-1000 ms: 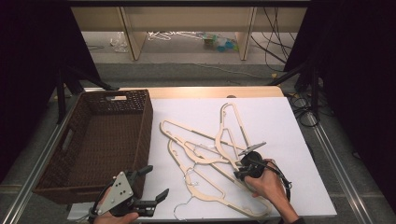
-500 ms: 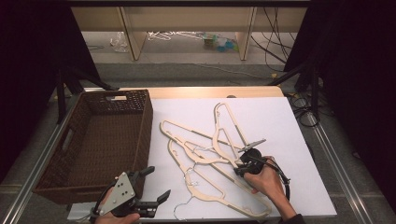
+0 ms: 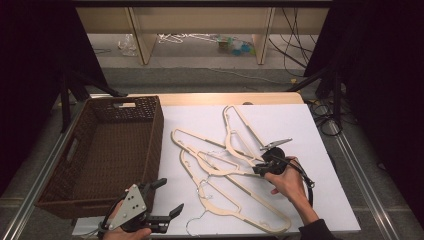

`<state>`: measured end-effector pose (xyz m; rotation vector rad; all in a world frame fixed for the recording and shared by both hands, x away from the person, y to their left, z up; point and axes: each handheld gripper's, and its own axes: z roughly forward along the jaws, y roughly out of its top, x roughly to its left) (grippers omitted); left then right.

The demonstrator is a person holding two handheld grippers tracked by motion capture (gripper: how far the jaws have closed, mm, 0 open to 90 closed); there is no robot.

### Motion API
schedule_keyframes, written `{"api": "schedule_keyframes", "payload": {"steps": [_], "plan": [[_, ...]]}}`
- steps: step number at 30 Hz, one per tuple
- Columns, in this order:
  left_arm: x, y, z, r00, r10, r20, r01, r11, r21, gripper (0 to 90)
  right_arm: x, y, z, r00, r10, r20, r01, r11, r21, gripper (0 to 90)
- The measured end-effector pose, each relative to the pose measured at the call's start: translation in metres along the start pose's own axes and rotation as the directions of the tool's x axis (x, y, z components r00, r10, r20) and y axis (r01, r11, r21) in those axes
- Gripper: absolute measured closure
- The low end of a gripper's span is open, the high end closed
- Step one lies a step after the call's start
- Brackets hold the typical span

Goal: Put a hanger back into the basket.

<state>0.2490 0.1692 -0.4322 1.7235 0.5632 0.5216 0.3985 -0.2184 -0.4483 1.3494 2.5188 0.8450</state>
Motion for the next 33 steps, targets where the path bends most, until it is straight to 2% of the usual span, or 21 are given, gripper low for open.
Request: {"api": "schedule_keyframes", "payload": {"steps": [3, 5, 6, 7, 10, 13, 14, 16, 17, 18, 20, 22, 23, 24, 25, 26, 27, 28, 29, 30, 33], "plan": [[0.002, 0.0, 0.0, 0.9999, 0.011, -0.003, -0.011, 0.9999, -0.002, 15.9, -0.002, 0.0, -0.007, 0.9999, -0.008, -0.011, 0.008, 0.9999, -0.012, 79.5], [0.001, 0.0, 0.002, 0.9999, 0.006, -0.012, -0.006, 1.0, 0.003, 16.0, -0.001, -0.004, -0.019, 0.9982, -0.042, -0.043, 0.042, 0.999, -0.015, 79.5], [0.001, 0.0, 0.002, 0.9999, 0.006, -0.012, -0.006, 1.0, 0.003, 16.0, 0.0, -0.005, -0.021, 0.9979, -0.043, -0.048, 0.042, 0.9989, -0.022, 79.4], [0.002, -0.001, 0.003, 0.9997, 0.019, -0.016, -0.019, 0.9997, 0.013, 16.0, 0.0, -0.005, -0.021, 0.9979, -0.043, -0.048, 0.042, 0.9989, -0.022, 79.4], [0.002, -0.001, 0.008, 0.9989, 0.039, -0.026, -0.038, 0.9986, 0.037, 16.1, 0.004, -0.012, -0.035, 0.9934, -0.075, -0.087, 0.074, 0.9971, -0.015, 79.5], [0.003, -0.003, 0.014, 0.9966, 0.07, -0.042, -0.067, 0.9949, 0.075, 16.5, 0.006, -0.021, -0.047, 0.9862, -0.104, -0.129, 0.105, 0.9945, -0.005, 79.5], [0.003, -0.005, 0.017, 0.9952, 0.086, -0.047, -0.081, 0.9917, 0.1, 16.8, 0.007, -0.025, -0.05, 0.9858, -0.107, -0.13, 0.106, 0.9943, -0.011, 79.5], [0.004, -0.011, 0.027, 0.9922, 0.118, -0.042, -0.11, 0.9829, 0.147, 17.4, 0.008, -0.038, -0.059, 0.9786, -0.132, -0.158, 0.133, 0.9911, -0.005, 79.5], [0.004, -0.011, 0.027, 0.9922, 0.118, -0.042, -0.11, 0.9829, 0.147, 17.8, 0.009, -0.04, -0.061, 0.9758, -0.138, -0.169, 0.141, 0.99, 0.005, 79.5], [0.004, -0.012, 0.033, 0.9898, 0.138, -0.037, -0.13, 0.9775, 0.166, 17.8, 0.009, -0.04, -0.061, 0.9758, -0.138, -0.169, 0.141, 0.99, 0.005, 79.5], [0.003, -0.013, 0.043, 0.9873, 0.156, -0.032, -0.148, 0.9738, 0.173, 18.6, 0.01, -0.045, -0.066, 0.9725, -0.146, -0.181, 0.149, 0.9887, 0.007, 79.5], [0.002, -0.014, 0.053, 0.9848, 0.173, -0.011, -0.169, 0.9698, 0.176, 19.0, 0.012, -0.05, -0.069, 0.9696, -0.154, -0.19, 0.156, 0.9877, -0.006, 79.5], [0.003, -0.015, 0.06, 0.9828, 0.183, 0.022, -0.184, 0.9661, 0.181, 19.0, 0.013, -0.051, -0.072, 0.9679, -0.156, -0.197, 0.161, 0.9869, 0.009, 79.5], [0.003, -0.017, 0.065, 0.9837, 0.178, 0.023, -0.179, 0.9657, 0.188, 19.0, 0.014, -0.052, -0.074, 0.9677, -0.154, -0.199, 0.16, 0.987, 0.013, 79.5], [0.004, -0.018, 0.071, 0.9801, 0.196, 0.03, -0.198, 0.9601, 0.197, 19.4, 0.014, -0.054, -0.076, 0.9652, -0.167, -0.201, 0.172, 0.9851, 0.008, 79.5], [0.005, -0.02, 0.076, 0.9792, 0.2, 0.034, -0.203, 0.957, 0.207, 19.4, 0.014, -0.054, -0.076, 0.9652, -0.167, -0.201, 0.172, 0.9851, 0.008, 79.5], [0.006, -0.021, 0.082, 0.9763, 0.213, 0.038, -0.216, 0.9503, 0.224, 19.7, 0.015, -0.055, -0.077, 0.9654, -0.161, -0.205, 0.167, 0.986, 0.011, 79.5], [0.008, -0.024, 0.094, 0.9756, 0.216, 0.04, -0.219, 0.9451, 0.243, 21.2, 0.015, -0.057, -0.079, 0.9643, -0.161, -0.21, 0.167, 0.986, 0.008, 79.5], [0.008, -0.024, 0.094, 0.9756, 0.216, 0.04, -0.219, 0.9451, 0.243, 21.9, 0.015, -0.058, -0.079, 0.9633, -0.164, -0.213, 0.17, 0.9853, 0.012, 79.5], [0.008, -0.026, 0.101, 0.9759, 0.215, 0.036, -0.217, 0.9436, 0.25, 21.9, 0.015, -0.058, -0.079, 0.9633, -0.164, -0.213, 0.17, 0.9853, 0.012, 79.5], [0.007, -0.028, 0.116, 0.9673, 0.248, 0.054, -0.253, 0.9287, 0.271, 24.7, 0.017, -0.058, -0.081, 0.9637, -0.169, -0.207, 0.175, 0.9845, 0.01, 79.4]]}}
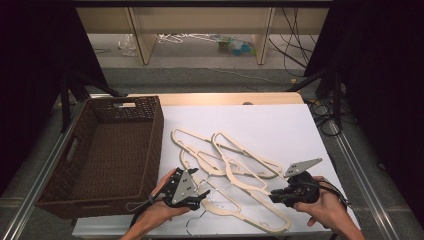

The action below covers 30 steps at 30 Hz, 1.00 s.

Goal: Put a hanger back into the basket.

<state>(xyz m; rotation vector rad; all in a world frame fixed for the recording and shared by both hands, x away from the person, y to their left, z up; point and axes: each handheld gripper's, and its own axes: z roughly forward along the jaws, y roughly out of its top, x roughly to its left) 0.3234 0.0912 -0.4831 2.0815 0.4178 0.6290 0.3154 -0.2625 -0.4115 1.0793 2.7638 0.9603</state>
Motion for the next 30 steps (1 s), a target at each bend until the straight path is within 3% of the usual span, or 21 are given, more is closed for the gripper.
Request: {"api": "schedule_keyframes", "payload": {"steps": [3, 6, 8, 9, 10, 14, 15, 16, 17, 18, 19, 20, 21, 22, 23, 26, 27, 28, 29, 30], "plan": [[0.0, 0.002, 0.012, 0.9988, 0.048, 0.007, -0.048, 0.9986, 0.02, 26.0, 0.0, 0.001, -0.001, 0.9998, -0.019, -0.002, 0.019, 0.9998, 0.006, 79.4], [0.005, 0.005, 0.024, 0.9933, 0.113, 0.026, -0.114, 0.9927, 0.041, 26.5, 0.004, 0.001, -0.001, 0.9998, -0.018, -0.002, 0.018, 0.9998, -0.003, 79.4], [0.005, 0.006, 0.029, 0.9918, 0.122, 0.038, -0.123, 0.9921, 0.026, 30.7, 0.007, 0.002, -0.002, 0.9993, -0.035, -0.01, 0.035, 0.9993, 0.014, 79.4], [0.007, 0.008, 0.033, 0.9832, 0.177, 0.045, -0.178, 0.9835, 0.031, 31.0, 0.008, 0.002, -0.003, 0.9991, -0.037, -0.018, 0.038, 0.9992, 0.015, 79.4], [0.007, 0.008, 0.033, 0.9832, 0.177, 0.045, -0.178, 0.9835, 0.031, 32.0, 0.008, 0.002, -0.003, 0.9984, -0.052, -0.02, 0.053, 0.9985, 0.012, 79.4], [0.005, 0.012, 0.039, 0.9709, 0.234, 0.054, -0.234, 0.9723, -0.001, 34.4, 0.01, 0.002, -0.004, 0.9972, -0.069, -0.03, 0.069, 0.9974, 0.021, 79.4], [0.003, 0.016, 0.04, 0.9598, 0.272, 0.07, -0.271, 0.9624, -0.024, 36.7, 0.012, 0.003, -0.003, 0.9962, -0.078, -0.04, 0.079, 0.9966, 0.023, 79.4], [0.003, 0.018, 0.04, 0.9543, 0.29, 0.071, -0.288, 0.9568, -0.041, 37.4, 0.013, 0.003, -0.003, 0.996, -0.081, -0.038, 0.082, 0.9964, 0.021, 79.4], [0.003, 0.018, 0.04, 0.9543, 0.29, 0.071, -0.288, 0.9568, -0.041, 38.3, 0.013, 0.003, -0.003, 0.9953, -0.086, -0.044, 0.087, 0.9959, 0.023, 79.4], [0.002, 0.02, 0.04, 0.9501, 0.3, 0.086, -0.297, 0.9539, -0.046, 38.3, 0.013, 0.003, -0.003, 0.9953, -0.086, -0.044, 0.087, 0.9959, 0.023, 79.4], [0.001, 0.023, 0.04, 0.9392, 0.331, 0.09, -0.328, 0.9434, -0.053, 39.2, 0.013, 0.003, -0.002, 0.995, -0.089, -0.044, 0.09, 0.9957, 0.022, 79.4], [0.0, 0.024, 0.041, 0.9334, 0.346, 0.097, -0.341, 0.938, -0.064, 40.5, 0.013, 0.003, -0.002, 0.9937, -0.096, -0.058, 0.098, 0.9948, 0.028, 79.4], [0.0, 0.024, 0.04, 0.933, 0.345, 0.104, -0.339, 0.9383, -0.068, 42.5, 0.014, 0.003, -0.002, 0.9937, -0.094, -0.061, 0.096, 0.995, 0.028, 79.4], [0.0, 0.025, 0.04, 0.9261, 0.364, 0.1, -0.358, 0.931, -0.071, 42.9, 0.013, 0.003, -0.001, 0.9931, -0.101, -0.059, 0.103, 0.9943, 0.028, 79.3], [0.0, 0.025, 0.041, 0.9246, 0.366, 0.104, -0.36, 0.93, -0.072, 43.1, 0.013, 0.003, -0.001, 0.9925, -0.104, -0.064, 0.106, 0.9939, 0.029, 79.4], [-0.003, 0.025, 0.042, 0.9011, 0.414, 0.128, -0.406, 0.9098, -0.086, 45.4, 0.012, 0.003, 0.0, 0.9917, -0.108, -0.069, 0.11, 0.9936, 0.025, 79.4], [-0.003, 0.026, 0.041, 0.8897, 0.436, 0.135, -0.429, 0.8997, -0.082, 46.0, 0.012, 0.003, 0.001, 0.9918, -0.107, -0.071, 0.109, 0.9937, 0.029, 79.3], [-0.005, 0.026, 0.042, 0.8892, 0.435, 0.14, -0.426, 0.8998, -0.095, 47.0, 0.011, 0.003, 0.002, 0.9908, -0.115, -0.071, 0.117, 0.9928, 0.027, 79.3], [-0.005, 0.027, 0.042, 0.8751, 0.461, 0.146, -0.452, 0.8872, -0.09, 48.3, 0.011, 0.002, 0.002, 0.9909, -0.112, -0.075, 0.114, 0.993, 0.031, 79.3], [-0.006, 0.027, 0.042, 0.8699, 0.469, 0.151, -0.46, 0.8829, -0.096, 50.5, 0.01, 0.002, 0.002, 0.9899, -0.119, -0.077, 0.122, 0.9922, 0.028, 79.3]]}}
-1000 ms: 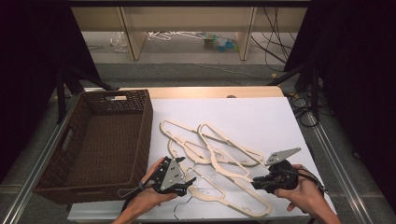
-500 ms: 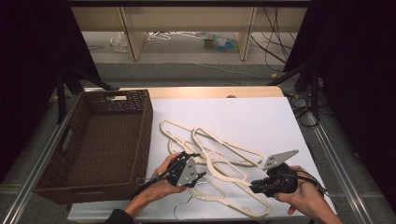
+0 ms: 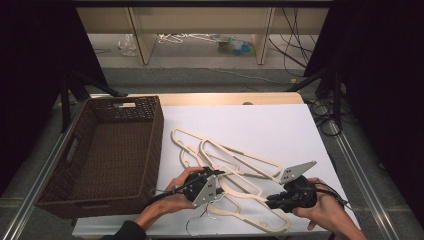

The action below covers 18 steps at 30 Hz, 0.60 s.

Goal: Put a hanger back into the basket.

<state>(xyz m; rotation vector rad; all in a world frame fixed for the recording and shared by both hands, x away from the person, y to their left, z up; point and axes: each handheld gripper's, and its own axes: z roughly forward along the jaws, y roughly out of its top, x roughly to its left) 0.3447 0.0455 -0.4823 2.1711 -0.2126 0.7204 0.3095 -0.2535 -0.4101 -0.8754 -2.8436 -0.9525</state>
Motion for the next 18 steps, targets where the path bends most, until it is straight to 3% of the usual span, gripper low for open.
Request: {"api": "schedule_keyframes", "payload": {"steps": [1, 2, 4, 5, 7, 9, 12, 13, 15, 16, 17, 18], "plan": [[0.001, 0.001, 0.0, 0.9995, 0.026, 0.017, -0.026, 0.9996, 0.008, 53.5, -0.001, 0.0, 0.0, 1.0, -0.004, -0.005, 0.004, 1.0, 0.0, 79.4], [-0.001, 0.002, 0.001, 0.9995, 0.026, 0.016, -0.026, 0.9997, -0.003, 57.3, -0.002, 0.0, 0.0, 1.0, -0.001, -0.009, 0.001, 1.0, 0.003, 79.3], [0.0, 0.005, 0.001, 0.9961, 0.084, 0.025, -0.084, 0.9964, 0.008, 61.6, -0.004, -0.002, 0.0, 0.9999, -0.001, -0.017, 0.001, 1.0, 0.0, 79.3], [-0.001, 0.006, 0.002, 0.9959, 0.087, 0.022, -0.087, 0.9962, 0.003, 63.7, -0.007, -0.003, 0.0, 0.9998, -0.001, -0.02, 0.0, 1.0, -0.003, 79.3], [0.001, 0.011, 0.002, 0.9877, 0.153, 0.031, -0.154, 0.9877, 0.025, 66.1, -0.01, -0.004, 0.0, 0.9995, 0.001, -0.031, -0.001, 1.0, 0.001, 79.3], [0.003, 0.019, 0.001, 0.9747, 0.221, 0.034, -0.222, 0.974, 0.044, 70.5, -0.013, -0.005, 0.0, 0.9991, 0.011, -0.041, -0.011, 0.9999, -0.002, 79.0], [0.006, 0.025, 0.0, 0.9702, 0.241, 0.022, -0.242, 0.9692, 0.044, 76.0, -0.018, -0.007, 0.001, 0.9991, 0.008, -0.041, -0.008, 1.0, -0.002, 78.5], [0.011, 0.032, -0.002, 0.9627, 0.27, 0.011, -0.27, 0.9615, 0.05, 78.2, -0.023, -0.01, 0.0, 0.9984, 0.02, -0.052, -0.02, 0.9998, -0.007, 78.0], [0.014, 0.038, -0.003, 0.9568, 0.29, 0.027, -0.291, 0.955, 0.06, 79.5, -0.027, -0.012, -0.001, 0.9979, 0.03, -0.058, -0.031, 0.9994, -0.015, 77.1], [0.015, 0.041, -0.003, 0.9521, 0.303, 0.038, -0.305, 0.9496, 0.071, 80.7, -0.028, -0.012, -0.002, 0.9982, 0.041, -0.044, -0.042, 0.9989, -0.02, 75.4], [0.016, 0.044, -0.003, 0.952, 0.304, 0.039, -0.306, 0.9487, 0.08, 81.3, -0.03, -0.012, -0.004, 0.9991, 0.039, -0.015, -0.04, 0.9988, -0.028, 72.3], [0.017, 0.046, -0.004, 0.9491, 0.314, 0.019, -0.315, 0.9456, 0.082, 82.6, -0.03, -0.011, -0.007, 0.9989, 0.046, 0.005, -0.046, 0.9983, -0.036, 67.1]]}}
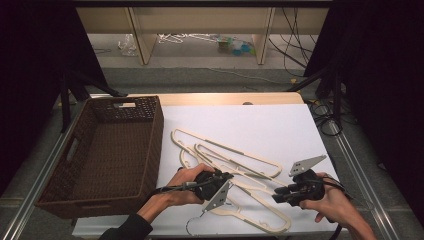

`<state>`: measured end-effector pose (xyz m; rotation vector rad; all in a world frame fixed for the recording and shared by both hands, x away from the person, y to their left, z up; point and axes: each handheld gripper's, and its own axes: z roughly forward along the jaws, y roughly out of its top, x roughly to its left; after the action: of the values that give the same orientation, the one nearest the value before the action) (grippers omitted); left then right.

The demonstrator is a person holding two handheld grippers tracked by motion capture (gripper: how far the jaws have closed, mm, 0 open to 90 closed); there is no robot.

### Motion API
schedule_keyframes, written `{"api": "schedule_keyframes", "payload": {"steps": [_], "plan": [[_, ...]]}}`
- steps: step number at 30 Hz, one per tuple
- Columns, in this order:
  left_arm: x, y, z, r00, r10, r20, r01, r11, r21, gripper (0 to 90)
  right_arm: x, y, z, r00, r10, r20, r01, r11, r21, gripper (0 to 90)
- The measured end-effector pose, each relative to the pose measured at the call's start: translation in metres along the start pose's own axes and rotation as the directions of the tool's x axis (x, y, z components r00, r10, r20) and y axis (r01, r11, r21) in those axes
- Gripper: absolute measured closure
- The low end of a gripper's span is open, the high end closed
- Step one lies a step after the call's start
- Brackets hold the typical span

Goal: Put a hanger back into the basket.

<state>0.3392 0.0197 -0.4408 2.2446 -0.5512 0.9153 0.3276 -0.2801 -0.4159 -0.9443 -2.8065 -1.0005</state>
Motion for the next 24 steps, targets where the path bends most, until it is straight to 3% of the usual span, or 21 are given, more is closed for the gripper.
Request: {"api": "schedule_keyframes", "payload": {"steps": [3, 4, 6, 10, 11, 15, 16, 17, 19, 21, 22, 24], "plan": [[0.007, 0.004, -0.002, 0.9999, -0.009, -0.012, 0.009, 0.9997, 0.024, 84.5, 0.003, 0.006, -0.015, 0.9964, -0.005, 0.085, 0.011, 0.9975, -0.069, 54.9], [0.011, 0.005, -0.004, 0.9998, -0.004, -0.021, 0.005, 0.9993, 0.036, 84.9, 0.006, 0.009, -0.02, 0.992, -0.008, 0.126, 0.021, 0.9949, -0.098, 51.2], [0.02, 0.005, -0.008, 0.9985, -0.043, -0.035, 0.044, 0.9984, 0.034, 85.3, 0.009, 0.015, -0.03, 0.9807, -0.03, 0.193, 0.062, 0.9854, -0.158, 47.7], [0.036, 0.006, -0.017, 0.9917, -0.113, -0.062, 0.115, 0.9926, 0.04, 85.4, 0.018, 0.021, -0.044, 0.9718, -0.04, 0.233, 0.095, 0.968, -0.232, 44.2], [0.039, 0.006, -0.019, 0.9897, -0.128, -0.064, 0.131, 0.9906, 0.04, 85.4, 0.02, 0.023, -0.048, 0.9664, -0.05, 0.252, 0.118, 0.9582, -0.261, 43.8], [0.058, 0.003, -0.03, 0.9789, -0.19, -0.076, 0.194, 0.9791, 0.06, 85.4, 0.029, 0.028, -0.058, 0.9578, -0.071, 0.279, 0.16, 0.9357, -0.314, 41.0], [0.062, 0.003, -0.032, 0.9679, -0.237, -0.083, 0.241, 0.9697, 0.041, 85.4, 0.032, 0.029, -0.06, 0.9583, -0.08, 0.275, 0.168, 0.9345, -0.314, 40.3], [0.068, 0.003, -0.036, 0.9614, -0.262, -0.085, 0.266, 0.9631, 0.042, 85.5, 0.034, 0.03, -0.06, 0.9581, -0.084, 0.274, 0.173, 0.9316, -0.32, 40.1], [0.08, 0.002, -0.044, 0.9554, -0.285, -0.078, 0.29, 0.9549, 0.064, 85.4, 0.038, 0.031, -0.059, 0.9589, -0.092, 0.268, 0.179, 0.9313, -0.317, 38.9], [0.09, 0.003, -0.052, 0.9442, -0.321, -0.072, 0.326, 0.9428, 0.07, 85.5, 0.04, 0.032, -0.053, 0.9624, -0.1, 0.252, 0.178, 0.9351, -0.306, 38.4], [0.092, 0.004, -0.055, 0.9264, -0.37, -0.068, 0.373, 0.9268, 0.04, 85.5, 0.04, 0.032, -0.049, 0.9627, -0.104, 0.25, 0.18, 0.9352, -0.305, 37.6], [0.099, 0.004, -0.063, 0.876, -0.48, -0.049, 0.479, 0.8773, -0.021, 85.5, 0.04, 0.031, -0.041, 0.9643, -0.107, 0.242, 0.179, 0.9384, -0.296, 35.5]]}}
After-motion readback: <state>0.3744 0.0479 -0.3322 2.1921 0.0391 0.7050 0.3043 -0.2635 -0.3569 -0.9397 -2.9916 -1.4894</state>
